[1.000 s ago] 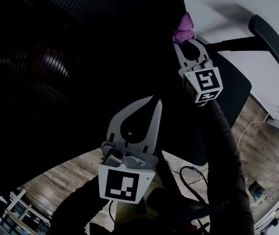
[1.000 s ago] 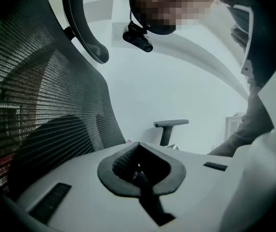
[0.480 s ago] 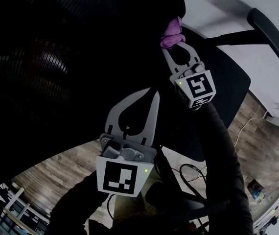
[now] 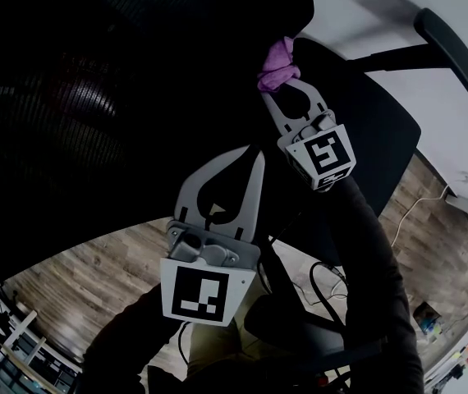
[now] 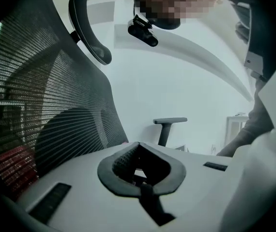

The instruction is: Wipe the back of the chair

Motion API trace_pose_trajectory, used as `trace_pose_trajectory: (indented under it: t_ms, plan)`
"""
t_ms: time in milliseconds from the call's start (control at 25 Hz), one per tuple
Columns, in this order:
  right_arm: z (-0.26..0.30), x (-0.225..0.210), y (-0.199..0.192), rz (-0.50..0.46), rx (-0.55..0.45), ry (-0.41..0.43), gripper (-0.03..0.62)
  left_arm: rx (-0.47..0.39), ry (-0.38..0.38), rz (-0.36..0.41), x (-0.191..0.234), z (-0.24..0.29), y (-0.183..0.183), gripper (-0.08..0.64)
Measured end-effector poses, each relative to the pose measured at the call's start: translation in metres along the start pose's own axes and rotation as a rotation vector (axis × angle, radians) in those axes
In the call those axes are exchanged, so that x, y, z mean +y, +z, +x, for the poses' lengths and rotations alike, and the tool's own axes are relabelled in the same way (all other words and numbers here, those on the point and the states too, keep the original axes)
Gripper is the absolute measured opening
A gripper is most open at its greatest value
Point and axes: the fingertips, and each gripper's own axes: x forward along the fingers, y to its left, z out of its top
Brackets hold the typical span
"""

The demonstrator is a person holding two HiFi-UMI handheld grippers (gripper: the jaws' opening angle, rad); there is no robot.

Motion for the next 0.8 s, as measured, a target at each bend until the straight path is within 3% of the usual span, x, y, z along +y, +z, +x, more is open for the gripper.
trace_pose_trajectory:
  t_ms: [800]
  plan:
    - [-0.022, 0.063, -0.011, -0.016, 0.027, 0.127, 0.044, 0.012, 0.063, -0.008, -0.003, -0.034, -0.016, 0.009]
